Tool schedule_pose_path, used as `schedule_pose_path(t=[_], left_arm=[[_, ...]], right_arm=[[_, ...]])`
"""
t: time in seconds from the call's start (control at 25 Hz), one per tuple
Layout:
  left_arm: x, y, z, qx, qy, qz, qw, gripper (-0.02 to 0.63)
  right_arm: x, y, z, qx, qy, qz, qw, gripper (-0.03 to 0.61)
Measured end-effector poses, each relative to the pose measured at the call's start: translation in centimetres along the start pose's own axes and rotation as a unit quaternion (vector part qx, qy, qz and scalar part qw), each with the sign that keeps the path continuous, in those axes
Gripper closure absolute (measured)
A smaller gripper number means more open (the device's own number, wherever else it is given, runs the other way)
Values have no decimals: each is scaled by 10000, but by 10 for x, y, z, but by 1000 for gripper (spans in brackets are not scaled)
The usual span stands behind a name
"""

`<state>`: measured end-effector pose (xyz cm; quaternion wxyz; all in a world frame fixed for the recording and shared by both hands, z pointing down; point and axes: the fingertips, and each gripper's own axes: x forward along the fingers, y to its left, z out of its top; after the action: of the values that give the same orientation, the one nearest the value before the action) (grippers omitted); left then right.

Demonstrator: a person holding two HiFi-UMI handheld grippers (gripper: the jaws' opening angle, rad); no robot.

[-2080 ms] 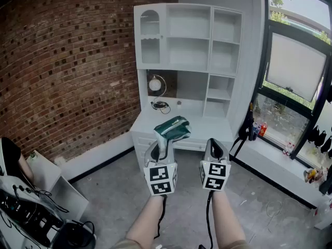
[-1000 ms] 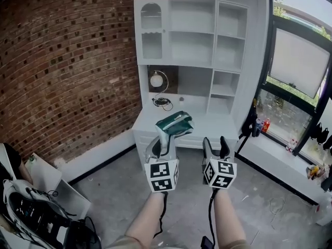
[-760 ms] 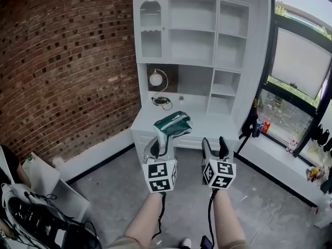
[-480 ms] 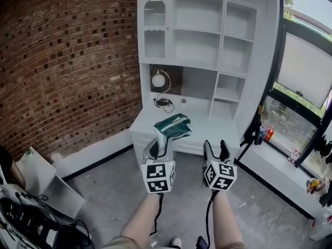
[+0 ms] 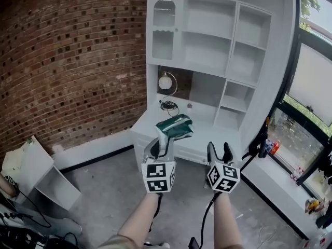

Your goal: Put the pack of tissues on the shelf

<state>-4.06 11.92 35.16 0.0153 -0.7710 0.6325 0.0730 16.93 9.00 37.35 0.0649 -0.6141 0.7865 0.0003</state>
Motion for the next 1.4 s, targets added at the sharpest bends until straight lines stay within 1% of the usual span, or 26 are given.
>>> schedule_pose_path(t=[0.24, 0.4, 0.6, 0.72, 0.96, 1.12, 1.28, 1.4], left_arm=[[22, 11, -4, -2, 19, 51, 10000, 505], [42, 24, -5, -3, -17, 13, 10000, 504], [78, 41, -8, -45, -28, -192, 9998, 503], [103, 52, -5, -56, -60, -337, 9994, 504], [151, 80, 0, -91, -177, -589, 9981, 505], [175, 91, -2, -157, -170, -770, 9968, 505], [192, 101, -7, -206, -146, -844, 9961, 505], [207, 103, -12, -228, -110, -875, 9958, 504]], right_arm=[[27, -1, -9, 5, 56, 55, 10000, 298], [46, 2, -16, 2, 59, 0, 10000, 298], [77, 1, -18, -46, 17, -213, 9998, 298], [99, 4, -15, -142, -30, -321, 9994, 298], [145, 16, -13, -154, -146, -497, 9985, 298], [166, 19, -13, -175, -172, -650, 9976, 298], [183, 22, -18, -202, -154, -721, 9971, 298], [196, 16, -24, -197, -98, -753, 9969, 298]])
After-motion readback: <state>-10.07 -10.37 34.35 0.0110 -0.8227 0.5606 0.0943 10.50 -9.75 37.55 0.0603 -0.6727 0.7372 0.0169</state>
